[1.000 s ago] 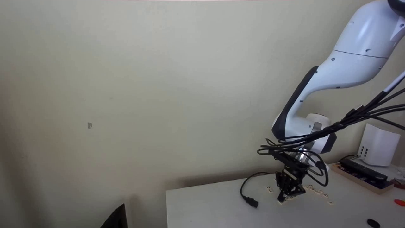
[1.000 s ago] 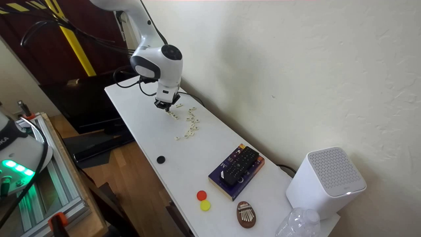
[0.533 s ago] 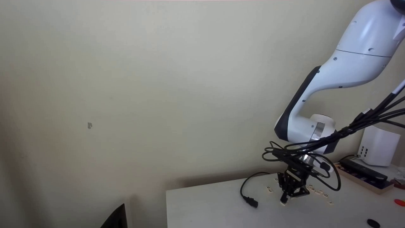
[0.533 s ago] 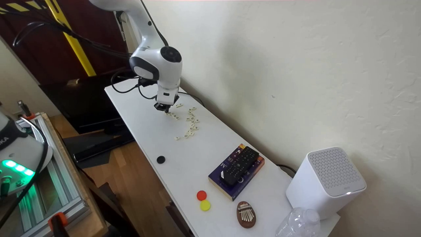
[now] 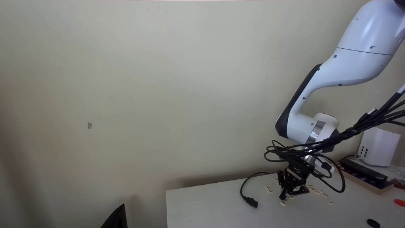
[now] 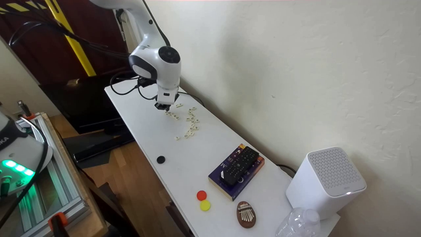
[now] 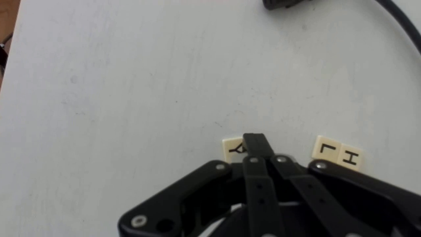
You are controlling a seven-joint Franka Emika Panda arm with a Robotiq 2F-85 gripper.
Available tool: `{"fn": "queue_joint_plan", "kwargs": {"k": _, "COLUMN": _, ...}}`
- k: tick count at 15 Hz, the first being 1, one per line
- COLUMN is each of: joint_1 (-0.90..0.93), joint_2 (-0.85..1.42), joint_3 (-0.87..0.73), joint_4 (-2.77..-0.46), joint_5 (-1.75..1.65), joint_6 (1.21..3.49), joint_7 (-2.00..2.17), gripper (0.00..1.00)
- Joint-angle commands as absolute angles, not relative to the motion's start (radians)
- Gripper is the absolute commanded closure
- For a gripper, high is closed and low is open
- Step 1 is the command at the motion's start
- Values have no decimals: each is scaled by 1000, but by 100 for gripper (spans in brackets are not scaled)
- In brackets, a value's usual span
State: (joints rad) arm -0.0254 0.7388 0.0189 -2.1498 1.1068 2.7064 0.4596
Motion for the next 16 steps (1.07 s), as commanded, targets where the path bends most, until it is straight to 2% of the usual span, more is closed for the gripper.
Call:
{"fn": "queue_joint_plan", "kwargs": {"k": 1, "joint_1": -26, "joint_2": 688, "joint_3": 29, "joint_4": -2193, "joint_5": 1178, "joint_6": 2726, "joint_7": 387, "gripper": 100}}
{"fn": "queue_joint_plan", "kwargs": {"k": 9, "joint_1": 44, "joint_2": 667, "joint_3": -52, "joint_4": -2236, "joint_5": 1001, "joint_6": 2723, "joint_7": 343, "gripper": 100}}
{"fn": "queue_joint_plan", "kwargs": {"k": 16, "joint_1": 61, "joint_2": 663, "joint_3": -50, "joint_4": -2240, "joint_5": 841, "joint_6": 2848, "joint_7": 261, "gripper": 100}}
